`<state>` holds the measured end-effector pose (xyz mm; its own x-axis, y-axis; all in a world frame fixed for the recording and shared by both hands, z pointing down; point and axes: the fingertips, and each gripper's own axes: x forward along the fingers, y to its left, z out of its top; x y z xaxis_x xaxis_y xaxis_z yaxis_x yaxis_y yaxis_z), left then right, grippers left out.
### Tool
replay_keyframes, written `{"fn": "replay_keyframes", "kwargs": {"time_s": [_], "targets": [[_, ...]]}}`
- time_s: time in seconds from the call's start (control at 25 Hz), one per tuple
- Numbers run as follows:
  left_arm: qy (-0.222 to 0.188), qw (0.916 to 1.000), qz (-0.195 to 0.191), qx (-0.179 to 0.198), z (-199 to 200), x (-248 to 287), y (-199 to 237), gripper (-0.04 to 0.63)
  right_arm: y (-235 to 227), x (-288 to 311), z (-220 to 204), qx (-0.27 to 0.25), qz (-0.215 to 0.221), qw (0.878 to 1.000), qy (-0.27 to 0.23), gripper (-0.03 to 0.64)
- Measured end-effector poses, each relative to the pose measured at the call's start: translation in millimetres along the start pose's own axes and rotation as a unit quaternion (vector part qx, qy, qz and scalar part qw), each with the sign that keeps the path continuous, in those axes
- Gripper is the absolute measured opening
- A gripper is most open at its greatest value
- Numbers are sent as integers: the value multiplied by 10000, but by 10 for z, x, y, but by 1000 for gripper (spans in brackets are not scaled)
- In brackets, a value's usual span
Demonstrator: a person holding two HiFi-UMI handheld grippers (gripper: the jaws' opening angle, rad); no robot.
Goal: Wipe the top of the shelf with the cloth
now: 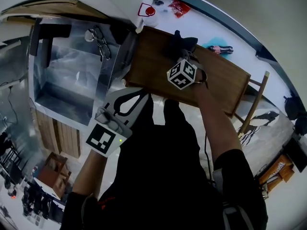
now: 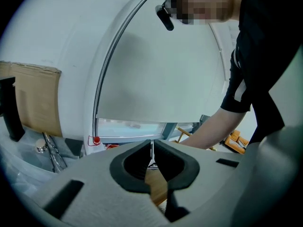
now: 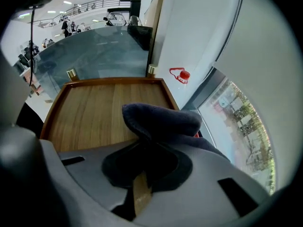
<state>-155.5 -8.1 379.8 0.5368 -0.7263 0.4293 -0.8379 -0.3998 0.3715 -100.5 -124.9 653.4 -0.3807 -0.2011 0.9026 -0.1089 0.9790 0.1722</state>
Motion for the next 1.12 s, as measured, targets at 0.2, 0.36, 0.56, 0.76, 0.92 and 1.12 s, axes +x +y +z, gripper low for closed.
{"fn": "replay_keyframes", "kwargs": {"time_s": [0.2,0.36,0.56,0.76,0.92,1.12], "targets": [[50,9998,-174,118,42,198,-206,37,-101,-124,-348,237,-80,9996,95,29],[111,9993,-311,194,63,346,-379,37,-174,-226,-625,427,-146,9988,174,29],[155,9983,-478,293,103,536,-585,37,-274,-356,-986,665,-228,9971,294,29],[223,9970,-629,392,117,705,-777,37,-354,-473,-1300,890,-319,9949,353,29],[281,9958,-740,459,130,840,-921,37,-418,-556,-1520,1056,-387,9929,385,29],[335,9939,-876,572,155,999,-1103,37,-486,-665,-1788,1245,-460,9902,428,29]]}}
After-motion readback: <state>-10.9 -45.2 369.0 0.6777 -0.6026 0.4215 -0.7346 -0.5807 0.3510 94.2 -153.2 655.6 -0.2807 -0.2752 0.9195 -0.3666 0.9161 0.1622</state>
